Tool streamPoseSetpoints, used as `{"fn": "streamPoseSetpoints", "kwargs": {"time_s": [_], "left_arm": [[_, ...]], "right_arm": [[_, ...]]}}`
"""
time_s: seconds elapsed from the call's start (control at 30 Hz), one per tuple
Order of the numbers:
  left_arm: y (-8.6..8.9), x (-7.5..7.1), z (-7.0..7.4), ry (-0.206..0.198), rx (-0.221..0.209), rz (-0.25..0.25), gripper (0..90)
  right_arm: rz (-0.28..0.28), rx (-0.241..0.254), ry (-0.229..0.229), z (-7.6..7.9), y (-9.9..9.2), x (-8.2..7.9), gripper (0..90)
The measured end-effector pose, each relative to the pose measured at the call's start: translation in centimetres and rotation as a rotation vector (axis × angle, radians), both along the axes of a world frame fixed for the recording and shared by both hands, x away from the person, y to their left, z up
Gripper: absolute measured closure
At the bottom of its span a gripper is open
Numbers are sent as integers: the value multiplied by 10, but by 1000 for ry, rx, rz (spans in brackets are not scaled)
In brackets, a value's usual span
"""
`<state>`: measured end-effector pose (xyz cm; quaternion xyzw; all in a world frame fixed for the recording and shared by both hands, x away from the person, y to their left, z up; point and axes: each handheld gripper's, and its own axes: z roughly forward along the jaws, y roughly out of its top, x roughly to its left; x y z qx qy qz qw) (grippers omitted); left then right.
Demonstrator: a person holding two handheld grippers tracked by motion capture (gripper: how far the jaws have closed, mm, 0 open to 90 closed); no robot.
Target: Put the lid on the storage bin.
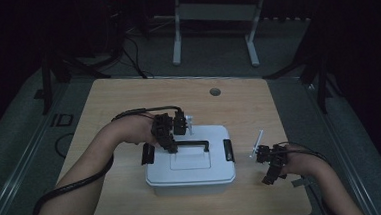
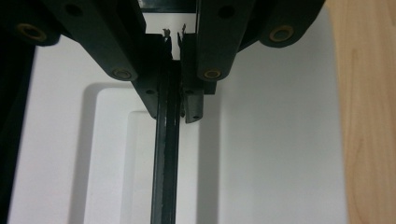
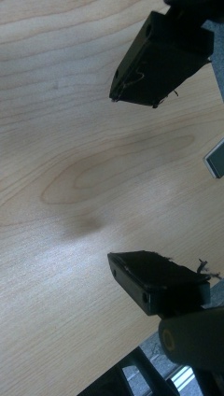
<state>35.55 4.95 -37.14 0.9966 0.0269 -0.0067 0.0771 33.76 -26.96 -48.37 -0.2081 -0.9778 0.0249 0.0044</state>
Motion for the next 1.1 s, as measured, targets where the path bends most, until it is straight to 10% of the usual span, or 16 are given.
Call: {"fn": "streamPoseSetpoints", "kwargs": {"time_s": [0.4,0.7,0.93,1.1], "left_arm": [[-6,1,0,-11,34,-13,800],[-2,9,6,-62,19,127,255],[7,8,9,-60,5,139,19],[17,6,11,-79,-11,137,19]], "right_arm": [[12,-6,4,0,5,0,177],[13,-1,3,-1,6,1,177],[14,0,-2,2,7,2,176],[16,9,-12,3,9,2,176]]}}
